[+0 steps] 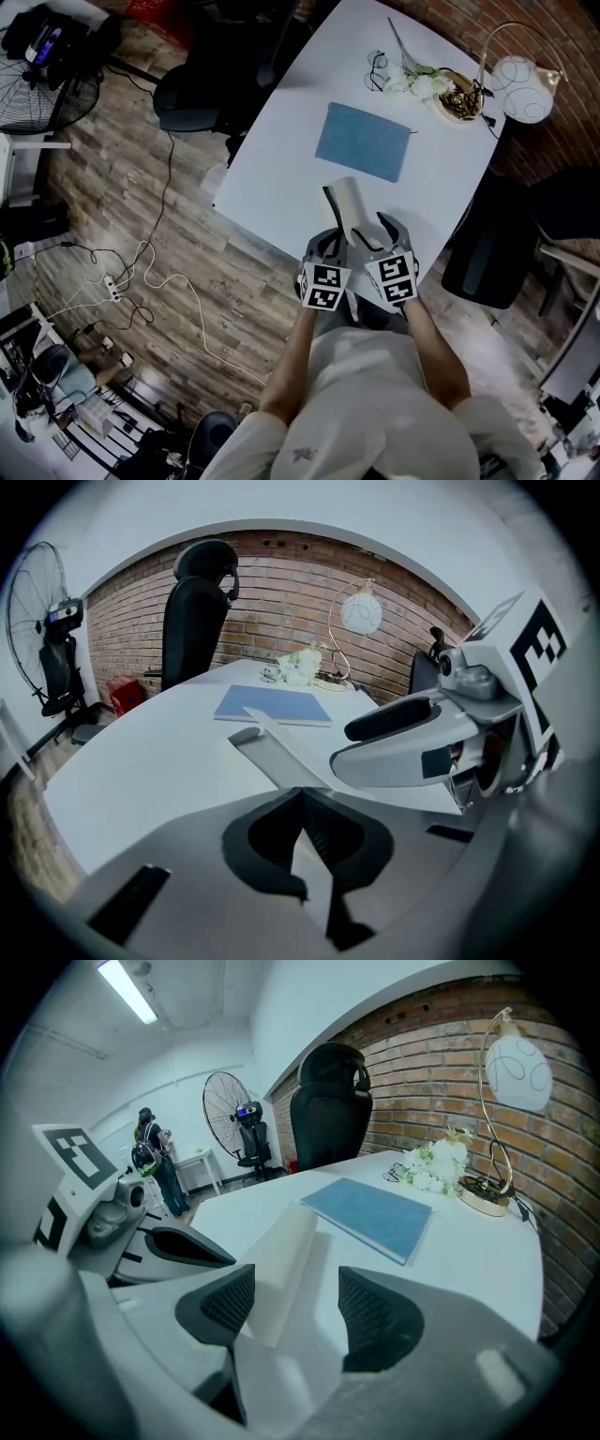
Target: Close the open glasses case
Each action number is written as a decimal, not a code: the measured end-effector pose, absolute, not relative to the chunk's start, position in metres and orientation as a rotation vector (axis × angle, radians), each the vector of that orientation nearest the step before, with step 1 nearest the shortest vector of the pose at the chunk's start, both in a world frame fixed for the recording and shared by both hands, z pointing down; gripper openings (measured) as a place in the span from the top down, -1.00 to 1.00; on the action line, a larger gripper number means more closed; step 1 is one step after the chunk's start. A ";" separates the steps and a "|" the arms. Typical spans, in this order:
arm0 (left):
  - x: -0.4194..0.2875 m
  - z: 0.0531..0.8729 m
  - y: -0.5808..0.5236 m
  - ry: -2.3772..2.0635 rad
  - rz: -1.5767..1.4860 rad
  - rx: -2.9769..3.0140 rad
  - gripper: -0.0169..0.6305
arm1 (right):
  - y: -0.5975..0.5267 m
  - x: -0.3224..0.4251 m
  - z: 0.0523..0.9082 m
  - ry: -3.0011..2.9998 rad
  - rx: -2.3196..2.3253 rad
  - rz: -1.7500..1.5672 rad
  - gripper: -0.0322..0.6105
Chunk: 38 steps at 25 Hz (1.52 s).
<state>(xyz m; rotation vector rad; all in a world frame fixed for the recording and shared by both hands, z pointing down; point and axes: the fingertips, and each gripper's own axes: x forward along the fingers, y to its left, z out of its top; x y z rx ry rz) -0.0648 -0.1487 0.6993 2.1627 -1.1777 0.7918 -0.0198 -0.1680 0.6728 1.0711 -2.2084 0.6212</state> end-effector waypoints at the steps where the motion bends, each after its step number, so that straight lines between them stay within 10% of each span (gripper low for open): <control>1: -0.065 0.700 -0.148 -1.179 0.792 2.159 0.93 | -0.168 -0.020 0.673 -2.210 1.069 0.622 0.03; 38: -0.088 0.723 -0.129 -1.162 0.874 2.085 0.93 | -0.161 -0.043 0.687 -2.200 1.014 0.611 0.03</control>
